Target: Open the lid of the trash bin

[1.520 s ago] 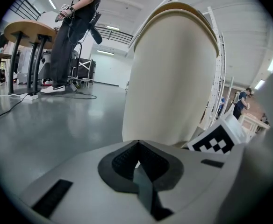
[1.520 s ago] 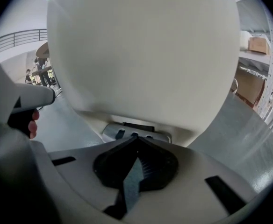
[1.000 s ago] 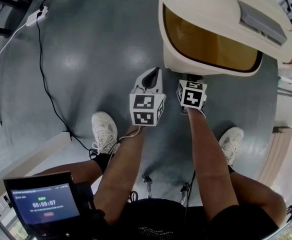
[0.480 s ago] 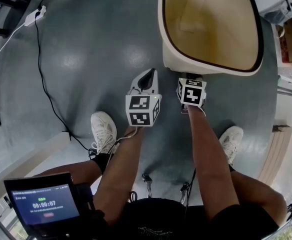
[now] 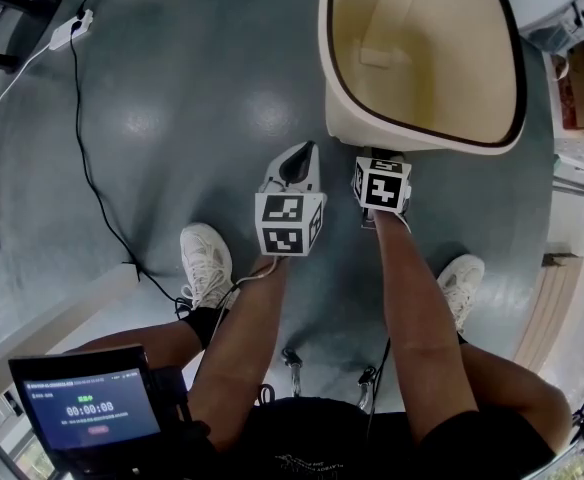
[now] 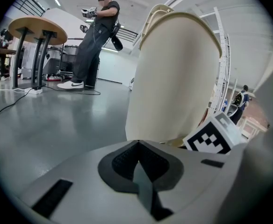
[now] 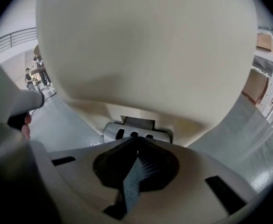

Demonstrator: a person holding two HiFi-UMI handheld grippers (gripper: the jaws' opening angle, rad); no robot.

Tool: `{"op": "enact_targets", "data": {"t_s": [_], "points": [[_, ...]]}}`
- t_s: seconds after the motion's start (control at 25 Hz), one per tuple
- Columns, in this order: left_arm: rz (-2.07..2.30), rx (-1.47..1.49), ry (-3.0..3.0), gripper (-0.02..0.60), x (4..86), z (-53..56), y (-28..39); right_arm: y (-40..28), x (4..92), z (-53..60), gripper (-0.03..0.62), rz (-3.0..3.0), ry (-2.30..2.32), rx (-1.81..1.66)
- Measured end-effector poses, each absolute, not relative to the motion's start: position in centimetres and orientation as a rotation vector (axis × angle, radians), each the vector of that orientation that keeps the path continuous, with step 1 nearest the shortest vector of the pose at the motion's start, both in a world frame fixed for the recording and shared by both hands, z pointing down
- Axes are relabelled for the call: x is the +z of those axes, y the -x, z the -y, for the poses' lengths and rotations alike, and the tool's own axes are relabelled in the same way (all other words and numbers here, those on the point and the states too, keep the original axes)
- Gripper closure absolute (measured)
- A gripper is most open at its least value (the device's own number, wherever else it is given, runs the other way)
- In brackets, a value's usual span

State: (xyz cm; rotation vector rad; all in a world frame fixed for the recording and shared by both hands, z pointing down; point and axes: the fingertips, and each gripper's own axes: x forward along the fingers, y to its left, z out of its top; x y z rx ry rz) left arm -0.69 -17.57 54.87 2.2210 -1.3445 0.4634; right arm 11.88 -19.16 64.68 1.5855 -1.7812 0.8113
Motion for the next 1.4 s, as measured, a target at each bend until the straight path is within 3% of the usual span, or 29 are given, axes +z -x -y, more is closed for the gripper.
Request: {"op": "enact_targets", "data": {"t_s": [1.4], "points": [[1.319, 0.556, -2.232, 0.584, 56.5, 16.1, 0.2, -11.4, 64.1, 19.2, 0.591, 1.823, -1.553, 0.77]]}}
